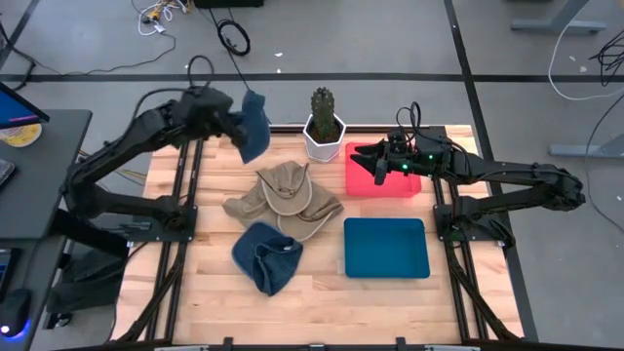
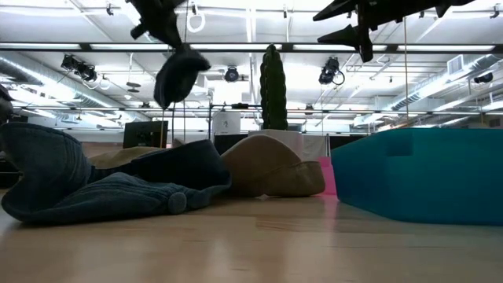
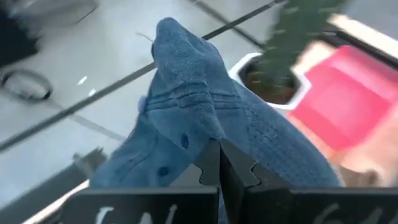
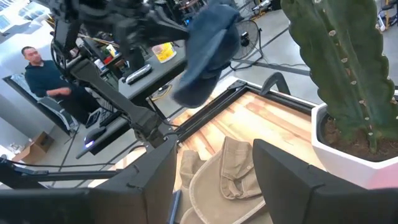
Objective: Pick & Place hat
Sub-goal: Put the top blue cap into the pink bin
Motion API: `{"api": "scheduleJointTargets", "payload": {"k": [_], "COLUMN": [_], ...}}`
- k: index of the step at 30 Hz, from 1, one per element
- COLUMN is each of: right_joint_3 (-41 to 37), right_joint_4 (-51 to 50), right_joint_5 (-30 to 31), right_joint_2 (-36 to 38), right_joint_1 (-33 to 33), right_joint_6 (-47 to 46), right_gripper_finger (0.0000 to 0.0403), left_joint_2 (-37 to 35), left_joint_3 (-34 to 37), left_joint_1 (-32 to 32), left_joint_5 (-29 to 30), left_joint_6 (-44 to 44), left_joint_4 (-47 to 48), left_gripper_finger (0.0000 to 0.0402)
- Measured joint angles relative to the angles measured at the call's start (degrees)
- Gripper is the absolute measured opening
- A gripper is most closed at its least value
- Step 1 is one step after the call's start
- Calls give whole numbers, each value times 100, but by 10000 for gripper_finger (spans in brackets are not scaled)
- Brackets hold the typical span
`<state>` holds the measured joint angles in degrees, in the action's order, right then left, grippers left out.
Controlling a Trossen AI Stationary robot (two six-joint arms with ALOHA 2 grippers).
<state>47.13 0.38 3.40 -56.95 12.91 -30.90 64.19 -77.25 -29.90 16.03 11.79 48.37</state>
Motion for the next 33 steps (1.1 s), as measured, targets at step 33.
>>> {"api": "scheduleJointTargets", "payload": {"k": [33], "right_joint_3": [0], "right_joint_4": [-2041], "right_joint_5": [-1624], "right_joint_2": [2286], "right_joint_1": [-1], "right_joint_6": [-2880], "right_gripper_finger": [215], "left_joint_2": [-416], "left_joint_3": [-2], "left_joint_1": [3210], "left_joint_5": [-540], "left_joint_6": [-3273], "left_joint_4": [-2779], "left_gripper_finger": [1]}}
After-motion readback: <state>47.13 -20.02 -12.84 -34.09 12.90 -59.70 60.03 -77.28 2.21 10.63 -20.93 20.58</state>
